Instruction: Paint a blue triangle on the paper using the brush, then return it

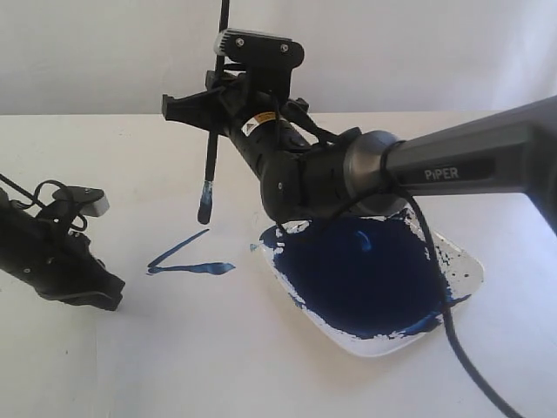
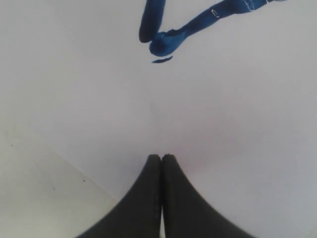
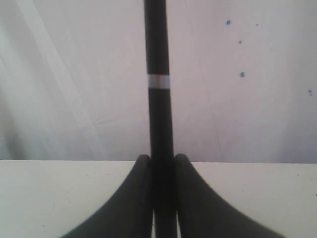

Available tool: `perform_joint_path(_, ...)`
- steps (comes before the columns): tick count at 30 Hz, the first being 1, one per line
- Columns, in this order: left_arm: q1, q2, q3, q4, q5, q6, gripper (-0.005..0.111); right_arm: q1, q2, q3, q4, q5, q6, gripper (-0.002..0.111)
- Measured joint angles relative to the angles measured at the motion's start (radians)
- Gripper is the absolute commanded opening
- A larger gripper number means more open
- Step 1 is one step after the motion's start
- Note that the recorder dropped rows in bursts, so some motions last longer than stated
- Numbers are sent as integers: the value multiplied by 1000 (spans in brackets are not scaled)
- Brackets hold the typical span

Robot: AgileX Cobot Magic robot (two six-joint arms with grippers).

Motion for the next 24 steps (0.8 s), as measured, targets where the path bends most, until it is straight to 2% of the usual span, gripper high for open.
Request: perform_joint_path(24,0,0,0,0,-2,0,0,0,47,-14,6,6,-33,0)
